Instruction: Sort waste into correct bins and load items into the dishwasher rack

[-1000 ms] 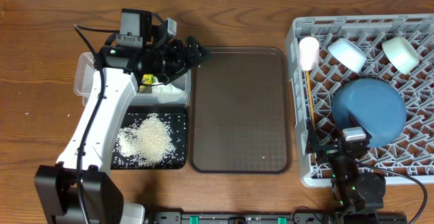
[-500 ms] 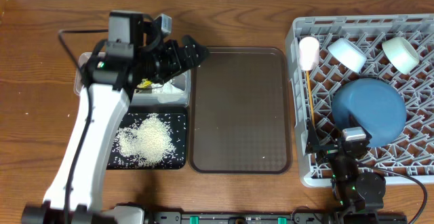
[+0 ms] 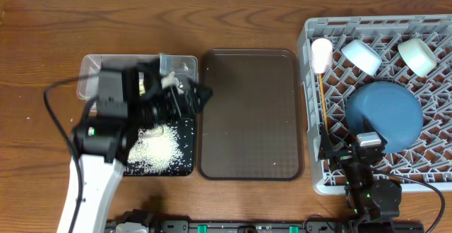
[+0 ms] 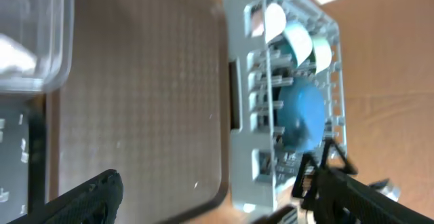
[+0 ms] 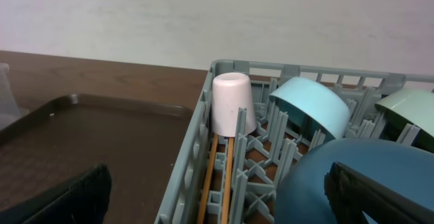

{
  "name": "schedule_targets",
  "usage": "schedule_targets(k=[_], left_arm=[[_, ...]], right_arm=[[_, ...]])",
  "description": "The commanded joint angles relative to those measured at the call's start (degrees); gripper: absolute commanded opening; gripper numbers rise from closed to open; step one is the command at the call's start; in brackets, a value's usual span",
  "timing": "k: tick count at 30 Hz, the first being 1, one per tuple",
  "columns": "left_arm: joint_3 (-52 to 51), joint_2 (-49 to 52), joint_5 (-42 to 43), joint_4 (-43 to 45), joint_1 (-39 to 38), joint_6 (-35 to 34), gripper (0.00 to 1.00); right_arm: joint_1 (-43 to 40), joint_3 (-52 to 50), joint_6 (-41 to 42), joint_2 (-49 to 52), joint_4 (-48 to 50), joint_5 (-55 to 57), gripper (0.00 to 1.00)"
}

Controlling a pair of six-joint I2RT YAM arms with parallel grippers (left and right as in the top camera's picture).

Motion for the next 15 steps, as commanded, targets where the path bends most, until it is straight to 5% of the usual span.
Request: schedule_targets(k=[1,15], left_arm=[[-6.93,-5.27,-0.11,-0.13,0.09,0.0,0.94],[-38.38,-31.67,-2.51,0.13,0.09,-2.36,0.94]], right_arm=[[0.52,-0.07,-0.68,-0.24,-0.22,-0.44,0.99],[0.52,-0.07,-0.68,-0.24,-0.22,-0.46,0.99]])
